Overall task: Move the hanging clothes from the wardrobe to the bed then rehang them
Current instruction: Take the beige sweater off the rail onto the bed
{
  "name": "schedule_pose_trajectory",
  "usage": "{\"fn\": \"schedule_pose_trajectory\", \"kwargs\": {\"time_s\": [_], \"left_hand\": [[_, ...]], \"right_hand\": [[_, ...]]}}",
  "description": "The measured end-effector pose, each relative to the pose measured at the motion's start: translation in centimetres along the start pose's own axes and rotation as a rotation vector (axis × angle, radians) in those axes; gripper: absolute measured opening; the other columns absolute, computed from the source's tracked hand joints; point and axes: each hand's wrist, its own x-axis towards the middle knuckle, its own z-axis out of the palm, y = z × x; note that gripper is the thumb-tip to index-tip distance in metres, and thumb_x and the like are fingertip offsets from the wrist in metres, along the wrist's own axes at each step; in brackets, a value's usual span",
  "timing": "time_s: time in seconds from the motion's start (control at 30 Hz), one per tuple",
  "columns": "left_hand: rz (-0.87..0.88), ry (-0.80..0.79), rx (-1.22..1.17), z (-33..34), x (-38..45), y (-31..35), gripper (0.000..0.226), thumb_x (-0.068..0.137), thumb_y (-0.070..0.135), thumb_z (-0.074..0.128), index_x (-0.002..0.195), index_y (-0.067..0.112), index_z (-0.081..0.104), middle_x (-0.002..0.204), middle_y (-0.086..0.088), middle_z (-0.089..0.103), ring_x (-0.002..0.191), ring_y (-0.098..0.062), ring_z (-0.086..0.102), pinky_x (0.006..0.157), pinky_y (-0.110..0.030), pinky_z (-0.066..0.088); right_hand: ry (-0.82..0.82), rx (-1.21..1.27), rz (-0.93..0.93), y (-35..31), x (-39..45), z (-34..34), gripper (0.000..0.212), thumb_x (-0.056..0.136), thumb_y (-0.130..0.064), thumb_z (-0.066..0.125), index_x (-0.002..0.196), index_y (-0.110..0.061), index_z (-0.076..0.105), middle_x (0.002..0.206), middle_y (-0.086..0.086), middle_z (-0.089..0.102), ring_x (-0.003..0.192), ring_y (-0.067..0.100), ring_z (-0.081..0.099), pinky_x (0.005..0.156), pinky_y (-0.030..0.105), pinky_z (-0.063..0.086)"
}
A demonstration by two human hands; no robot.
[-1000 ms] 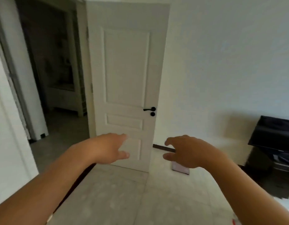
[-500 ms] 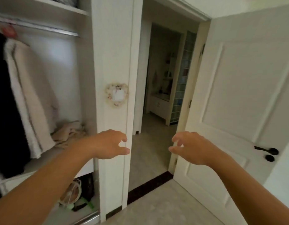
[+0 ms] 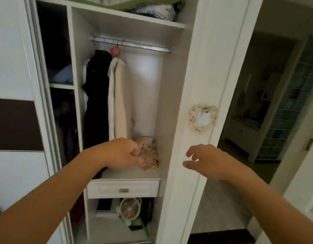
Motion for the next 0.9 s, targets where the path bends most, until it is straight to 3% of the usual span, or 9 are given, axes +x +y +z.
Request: {"fn": "schedule_pose_trajectory", "kwargs": {"time_s": [0.07, 0.13, 0.23, 0.37, 0.5, 0.63, 0.77, 0.9], "left_hand": [[-0.008, -0.003, 0.003, -0.9, 1.2, -2.9, 0.041, 0.094, 0.051, 0.053, 0.122, 0.020, 0.054, 0.131, -0.002, 0.054, 0.114, -0.019, 0.054, 0.098, -0.033, 0.046], [-0.004, 0.013, -0.017, -2.0, 2.5, -5.9, 0.059, 0.093, 0.053, 0.053, 0.143, 0.021, 0.043, 0.139, 0.000, 0.048, 0.112, -0.013, 0.050, 0.093, -0.024, 0.042], [-0.006, 0.045, -0.017, -4.0, 4.8, -10.5, 0.068, 0.092, 0.057, 0.053, 0.148, 0.022, 0.037, 0.148, 0.000, 0.041, 0.125, -0.014, 0.045, 0.102, -0.026, 0.040], [0.009, 0.126, -0.002, -7.2, 8.0, -14.8, 0.067, 0.093, 0.053, 0.053, 0.148, 0.019, 0.035, 0.148, -0.001, 0.042, 0.129, -0.016, 0.046, 0.107, -0.034, 0.041], [0.019, 0.234, 0.029, -9.9, 11.4, -17.1, 0.061, 0.094, 0.051, 0.052, 0.143, 0.016, 0.040, 0.135, -0.003, 0.052, 0.116, -0.019, 0.054, 0.099, -0.038, 0.047], [0.037, 0.341, -0.042, -12.3, 16.5, -18.9, 0.044, 0.095, 0.046, 0.053, 0.127, 0.016, 0.049, 0.120, -0.001, 0.058, 0.102, -0.018, 0.059, 0.091, -0.041, 0.052], [0.080, 0.451, -0.154, -14.4, 22.0, -20.3, 0.038, 0.093, 0.042, 0.056, 0.122, 0.018, 0.051, 0.114, 0.001, 0.060, 0.099, -0.016, 0.061, 0.088, -0.040, 0.054], [0.097, 0.567, -0.227, -16.9, 28.0, -20.7, 0.042, 0.094, 0.033, 0.058, 0.130, 0.017, 0.045, 0.120, 0.001, 0.058, 0.105, -0.016, 0.059, 0.088, -0.031, 0.051]], "right_hand": [[0.003, -0.006, -0.022, -2.2, 2.8, 0.4, 0.045, 0.094, -0.054, 0.052, 0.133, -0.031, 0.051, 0.135, -0.006, 0.052, 0.113, 0.016, 0.057, 0.099, 0.036, 0.048], [0.007, -0.004, -0.033, -4.3, 5.5, 0.7, 0.045, 0.093, -0.053, 0.053, 0.133, -0.031, 0.051, 0.134, -0.005, 0.053, 0.114, 0.017, 0.056, 0.098, 0.034, 0.047], [0.010, -0.006, -0.044, -7.7, 9.2, 0.3, 0.040, 0.095, -0.047, 0.053, 0.127, -0.024, 0.055, 0.125, -0.002, 0.059, 0.108, 0.019, 0.059, 0.094, 0.035, 0.050], [0.031, 0.000, -0.059, -11.4, 14.1, -0.4, 0.033, 0.096, -0.038, 0.053, 0.117, -0.014, 0.062, 0.115, 0.003, 0.064, 0.101, 0.021, 0.063, 0.091, 0.036, 0.053], [0.042, 0.026, -0.111, -13.3, 19.6, -1.1, 0.041, 0.095, -0.041, 0.055, 0.130, -0.020, 0.056, 0.130, -0.001, 0.057, 0.114, 0.019, 0.056, 0.095, 0.030, 0.046], [0.074, 0.010, -0.135, -14.0, 25.9, -2.6, 0.049, 0.094, -0.049, 0.056, 0.133, -0.019, 0.054, 0.134, 0.000, 0.055, 0.119, 0.021, 0.054, 0.101, 0.034, 0.045], [0.103, -0.014, -0.150, -14.2, 32.2, -5.0, 0.049, 0.094, -0.048, 0.055, 0.116, -0.006, 0.066, 0.116, 0.009, 0.068, 0.104, 0.025, 0.064, 0.094, 0.041, 0.051], [0.185, 0.010, -0.186, -14.6, 39.7, -8.0, 0.047, 0.090, -0.050, 0.057, 0.106, -0.007, 0.069, 0.100, 0.010, 0.071, 0.090, 0.026, 0.068, 0.086, 0.041, 0.055]]}}
